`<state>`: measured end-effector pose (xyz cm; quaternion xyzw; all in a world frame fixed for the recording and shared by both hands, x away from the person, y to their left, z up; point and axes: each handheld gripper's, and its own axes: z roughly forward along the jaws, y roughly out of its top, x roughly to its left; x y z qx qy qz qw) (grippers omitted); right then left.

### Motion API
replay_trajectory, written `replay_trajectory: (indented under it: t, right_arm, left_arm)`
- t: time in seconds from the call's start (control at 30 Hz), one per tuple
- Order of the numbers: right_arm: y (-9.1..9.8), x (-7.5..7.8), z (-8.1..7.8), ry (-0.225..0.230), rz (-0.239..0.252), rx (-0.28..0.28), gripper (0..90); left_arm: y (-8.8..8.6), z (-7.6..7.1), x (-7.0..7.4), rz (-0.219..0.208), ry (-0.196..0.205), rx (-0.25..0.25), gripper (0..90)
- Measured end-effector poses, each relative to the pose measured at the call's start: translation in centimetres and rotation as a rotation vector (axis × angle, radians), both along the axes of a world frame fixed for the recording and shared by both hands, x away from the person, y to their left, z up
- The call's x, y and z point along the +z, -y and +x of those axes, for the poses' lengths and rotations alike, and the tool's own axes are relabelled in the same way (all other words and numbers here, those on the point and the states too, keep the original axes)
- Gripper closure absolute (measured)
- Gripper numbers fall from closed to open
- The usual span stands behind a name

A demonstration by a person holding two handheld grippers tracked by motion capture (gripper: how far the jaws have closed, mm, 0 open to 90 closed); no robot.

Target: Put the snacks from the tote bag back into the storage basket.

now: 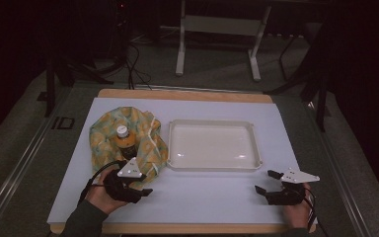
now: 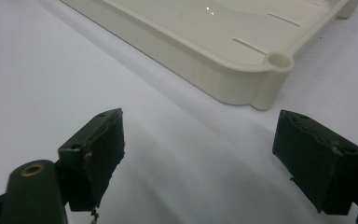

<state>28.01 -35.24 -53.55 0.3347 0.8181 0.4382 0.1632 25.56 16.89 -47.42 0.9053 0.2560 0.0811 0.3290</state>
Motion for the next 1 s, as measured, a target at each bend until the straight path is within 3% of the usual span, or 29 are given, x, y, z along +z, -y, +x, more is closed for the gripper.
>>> replay_trajectory:
  t: [1.0]
  right_arm:
    - [0.0, 0.0, 0.0, -0.001, -0.001, 0.002, 16.2]
  left_arm:
    - [-2.4, 1.7, 2.2, 0.067, -0.004, 0.020, 46.3]
